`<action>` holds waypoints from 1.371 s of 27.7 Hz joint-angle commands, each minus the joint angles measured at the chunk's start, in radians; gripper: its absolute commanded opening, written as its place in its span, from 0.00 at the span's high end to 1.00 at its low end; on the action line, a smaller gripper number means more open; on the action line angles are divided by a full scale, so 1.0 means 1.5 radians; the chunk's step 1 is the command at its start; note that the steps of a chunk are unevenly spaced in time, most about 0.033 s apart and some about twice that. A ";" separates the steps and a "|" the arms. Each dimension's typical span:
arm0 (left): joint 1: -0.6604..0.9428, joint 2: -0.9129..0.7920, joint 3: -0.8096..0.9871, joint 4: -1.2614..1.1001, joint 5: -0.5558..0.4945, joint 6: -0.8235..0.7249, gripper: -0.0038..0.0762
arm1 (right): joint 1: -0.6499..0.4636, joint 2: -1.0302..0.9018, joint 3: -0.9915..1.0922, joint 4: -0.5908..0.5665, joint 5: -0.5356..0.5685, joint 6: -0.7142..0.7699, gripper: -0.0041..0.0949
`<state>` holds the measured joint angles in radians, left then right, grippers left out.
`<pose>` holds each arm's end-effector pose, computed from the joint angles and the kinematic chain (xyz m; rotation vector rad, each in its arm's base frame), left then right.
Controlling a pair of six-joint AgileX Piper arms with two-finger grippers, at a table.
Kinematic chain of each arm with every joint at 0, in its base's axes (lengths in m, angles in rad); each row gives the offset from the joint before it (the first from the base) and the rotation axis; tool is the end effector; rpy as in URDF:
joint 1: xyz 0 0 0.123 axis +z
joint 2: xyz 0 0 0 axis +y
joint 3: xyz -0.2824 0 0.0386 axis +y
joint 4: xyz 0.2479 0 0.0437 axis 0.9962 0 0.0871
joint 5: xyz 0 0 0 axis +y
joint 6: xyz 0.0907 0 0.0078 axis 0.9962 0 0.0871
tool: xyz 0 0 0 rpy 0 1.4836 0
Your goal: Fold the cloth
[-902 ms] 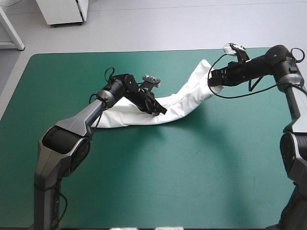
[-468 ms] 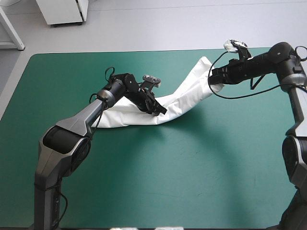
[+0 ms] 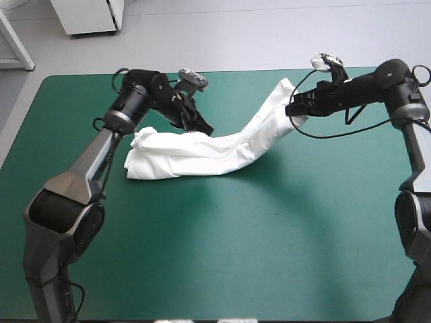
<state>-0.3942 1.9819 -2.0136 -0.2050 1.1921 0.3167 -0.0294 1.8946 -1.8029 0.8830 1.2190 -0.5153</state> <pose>0.3976 -0.1840 0.3397 0.8839 2.4853 -0.3033 0.4101 0.0540 0.3448 -0.3805 2.3863 0.9815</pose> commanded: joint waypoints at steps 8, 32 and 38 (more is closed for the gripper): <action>0.178 -0.205 -0.022 0.014 0.015 -0.030 0.96 | 0.130 -0.031 -0.051 0.091 -0.069 -0.023 0.98; 0.216 -0.343 0.013 0.025 0.025 -0.032 0.96 | 0.376 0.207 -0.264 0.103 -0.108 -0.029 0.67; 0.216 -0.343 0.013 0.025 0.029 -0.032 0.96 | 0.359 0.207 -0.295 0.091 -0.054 -0.020 0.42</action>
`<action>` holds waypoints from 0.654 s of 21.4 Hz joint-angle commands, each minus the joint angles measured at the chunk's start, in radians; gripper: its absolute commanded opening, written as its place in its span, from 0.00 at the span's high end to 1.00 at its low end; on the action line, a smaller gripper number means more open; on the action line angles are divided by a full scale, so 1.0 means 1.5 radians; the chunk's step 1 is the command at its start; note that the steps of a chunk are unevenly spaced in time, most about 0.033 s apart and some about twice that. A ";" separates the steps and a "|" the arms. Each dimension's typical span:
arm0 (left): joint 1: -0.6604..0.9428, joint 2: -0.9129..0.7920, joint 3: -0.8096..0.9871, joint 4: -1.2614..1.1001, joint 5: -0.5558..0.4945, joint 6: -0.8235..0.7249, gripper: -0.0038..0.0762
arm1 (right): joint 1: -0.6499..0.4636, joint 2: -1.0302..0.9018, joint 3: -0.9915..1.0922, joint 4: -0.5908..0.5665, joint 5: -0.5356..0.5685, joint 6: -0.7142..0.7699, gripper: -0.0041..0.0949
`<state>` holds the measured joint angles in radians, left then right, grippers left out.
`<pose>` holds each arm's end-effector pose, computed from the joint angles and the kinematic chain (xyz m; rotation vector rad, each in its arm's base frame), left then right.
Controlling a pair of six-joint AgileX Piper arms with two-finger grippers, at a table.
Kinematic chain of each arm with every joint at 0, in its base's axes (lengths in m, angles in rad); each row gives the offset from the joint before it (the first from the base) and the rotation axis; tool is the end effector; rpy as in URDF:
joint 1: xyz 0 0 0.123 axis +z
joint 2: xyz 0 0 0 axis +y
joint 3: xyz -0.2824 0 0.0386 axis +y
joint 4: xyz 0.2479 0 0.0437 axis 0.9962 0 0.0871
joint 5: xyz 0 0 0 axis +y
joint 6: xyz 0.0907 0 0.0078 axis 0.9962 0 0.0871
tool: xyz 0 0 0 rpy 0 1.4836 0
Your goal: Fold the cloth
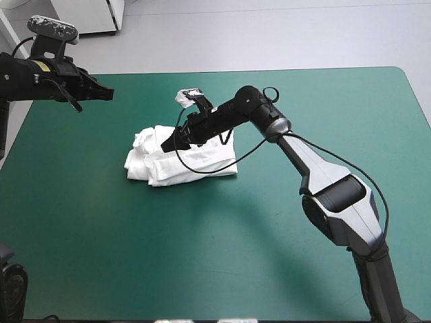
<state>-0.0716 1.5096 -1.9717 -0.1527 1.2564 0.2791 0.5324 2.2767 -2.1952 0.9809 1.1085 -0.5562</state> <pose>0.2906 -0.0340 0.4985 0.4175 2.2280 -0.0804 0.3998 0.3142 0.2911 -0.9819 2.1946 1.2688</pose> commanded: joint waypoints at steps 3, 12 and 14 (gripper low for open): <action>0.001 -0.042 -0.013 -0.010 -0.010 -0.007 0.96 | -0.068 -0.071 -0.045 -0.122 0.054 0.073 0.42; 0.001 -0.069 0.002 -0.011 -0.010 -0.007 0.96 | -0.234 -0.151 0.041 -0.247 0.068 0.157 0.42; 0.001 -0.069 0.008 -0.014 -0.011 -0.007 0.96 | -0.234 -0.145 0.054 -0.232 0.061 0.146 0.42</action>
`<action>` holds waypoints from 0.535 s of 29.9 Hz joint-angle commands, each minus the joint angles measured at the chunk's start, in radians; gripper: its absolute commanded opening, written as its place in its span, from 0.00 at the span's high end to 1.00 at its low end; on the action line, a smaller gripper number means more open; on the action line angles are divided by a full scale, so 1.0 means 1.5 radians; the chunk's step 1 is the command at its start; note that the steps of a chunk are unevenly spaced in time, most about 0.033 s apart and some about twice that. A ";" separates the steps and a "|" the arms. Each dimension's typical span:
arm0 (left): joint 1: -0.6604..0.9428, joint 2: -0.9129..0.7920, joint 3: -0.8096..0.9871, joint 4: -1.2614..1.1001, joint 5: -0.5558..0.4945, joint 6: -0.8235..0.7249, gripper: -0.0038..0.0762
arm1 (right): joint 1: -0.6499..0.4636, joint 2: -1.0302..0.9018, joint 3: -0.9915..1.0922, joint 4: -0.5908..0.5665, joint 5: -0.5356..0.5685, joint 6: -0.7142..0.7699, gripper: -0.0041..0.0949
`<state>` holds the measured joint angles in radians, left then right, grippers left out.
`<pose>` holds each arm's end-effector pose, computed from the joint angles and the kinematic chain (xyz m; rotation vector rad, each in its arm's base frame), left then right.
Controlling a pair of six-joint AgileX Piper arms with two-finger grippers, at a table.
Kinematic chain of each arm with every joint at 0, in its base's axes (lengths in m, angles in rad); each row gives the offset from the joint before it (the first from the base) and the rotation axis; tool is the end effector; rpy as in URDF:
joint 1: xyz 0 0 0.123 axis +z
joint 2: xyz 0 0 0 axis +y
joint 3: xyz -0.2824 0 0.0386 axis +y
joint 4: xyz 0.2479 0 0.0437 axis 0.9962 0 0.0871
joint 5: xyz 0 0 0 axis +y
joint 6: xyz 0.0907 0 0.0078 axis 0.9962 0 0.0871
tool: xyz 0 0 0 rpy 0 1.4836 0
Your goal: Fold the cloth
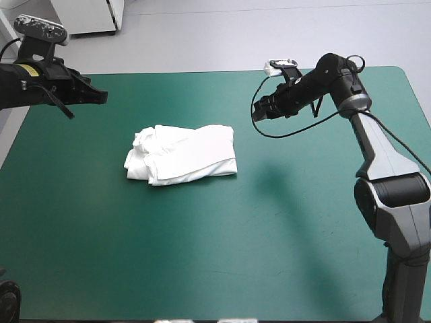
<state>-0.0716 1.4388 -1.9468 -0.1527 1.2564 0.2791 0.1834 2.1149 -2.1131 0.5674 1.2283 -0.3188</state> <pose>0.2660 -0.0323 0.5116 0.4136 2.1826 -0.0738 0.4475 0.1299 0.3184 -0.5479 2.5350 0.7270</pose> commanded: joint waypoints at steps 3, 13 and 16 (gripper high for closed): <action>0.001 -0.020 0.003 -0.014 -0.014 -0.007 0.96 | 0.002 -0.013 0.006 0.078 -0.019 -0.021 0.42; 0.001 -0.020 0.016 -0.009 -0.018 -0.003 0.96 | 0.054 0.064 0.005 0.122 -0.035 -0.047 0.41; 0.001 -0.020 0.016 -0.009 -0.019 -0.003 0.96 | 0.065 0.080 0.005 0.140 -0.035 -0.050 0.41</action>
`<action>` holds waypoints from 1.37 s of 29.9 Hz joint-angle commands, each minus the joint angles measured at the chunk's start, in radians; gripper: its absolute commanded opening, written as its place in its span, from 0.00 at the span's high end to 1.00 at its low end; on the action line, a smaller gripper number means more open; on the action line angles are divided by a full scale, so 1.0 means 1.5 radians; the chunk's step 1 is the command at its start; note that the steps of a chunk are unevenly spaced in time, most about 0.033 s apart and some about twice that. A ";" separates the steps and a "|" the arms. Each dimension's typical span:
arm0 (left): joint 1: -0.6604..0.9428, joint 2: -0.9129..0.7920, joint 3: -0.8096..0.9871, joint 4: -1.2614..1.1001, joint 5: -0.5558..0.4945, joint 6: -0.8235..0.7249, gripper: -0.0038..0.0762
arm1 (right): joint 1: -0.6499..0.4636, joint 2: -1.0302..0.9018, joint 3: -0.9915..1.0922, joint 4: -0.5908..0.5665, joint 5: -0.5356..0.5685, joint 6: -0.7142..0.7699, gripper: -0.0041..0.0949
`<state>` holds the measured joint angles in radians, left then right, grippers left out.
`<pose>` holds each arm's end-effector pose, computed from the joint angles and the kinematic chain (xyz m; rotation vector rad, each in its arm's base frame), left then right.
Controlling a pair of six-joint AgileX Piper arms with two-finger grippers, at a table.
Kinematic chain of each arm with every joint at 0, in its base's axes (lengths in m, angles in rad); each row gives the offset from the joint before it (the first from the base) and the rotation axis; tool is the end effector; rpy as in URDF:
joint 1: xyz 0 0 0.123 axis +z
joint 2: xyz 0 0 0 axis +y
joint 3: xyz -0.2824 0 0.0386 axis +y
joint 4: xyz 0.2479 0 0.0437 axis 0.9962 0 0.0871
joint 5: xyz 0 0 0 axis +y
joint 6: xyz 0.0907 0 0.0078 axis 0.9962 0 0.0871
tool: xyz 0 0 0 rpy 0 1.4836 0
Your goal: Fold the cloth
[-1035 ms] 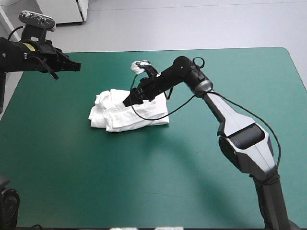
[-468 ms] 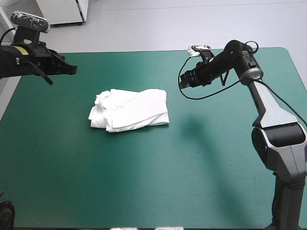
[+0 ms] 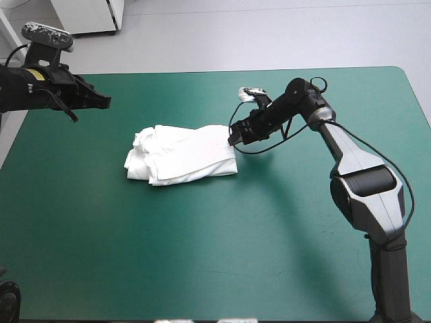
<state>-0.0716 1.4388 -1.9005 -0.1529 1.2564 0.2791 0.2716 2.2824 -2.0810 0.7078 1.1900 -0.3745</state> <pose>0.2705 -0.0326 0.4992 0.4175 2.2284 -0.0807 0.4587 0.1848 0.2372 -0.6195 2.6223 0.9500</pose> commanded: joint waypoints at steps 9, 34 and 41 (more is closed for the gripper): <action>0.001 -0.019 -0.015 -0.009 -0.019 0.000 0.96 | 0.026 -0.002 -0.017 0.076 -0.009 -0.020 0.41; 0.001 -0.018 -0.015 -0.016 -0.026 0.000 0.96 | -0.062 -0.045 -0.017 -0.114 0.038 -0.015 0.97; 0.001 -0.006 -0.015 -0.014 -0.036 0.000 0.96 | -0.182 -0.101 -0.003 -0.166 0.039 0.007 0.97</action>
<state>-0.0716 1.4466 -1.9005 -0.1533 1.2555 0.2829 0.0682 2.2392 -2.0759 0.4559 1.2287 -0.3721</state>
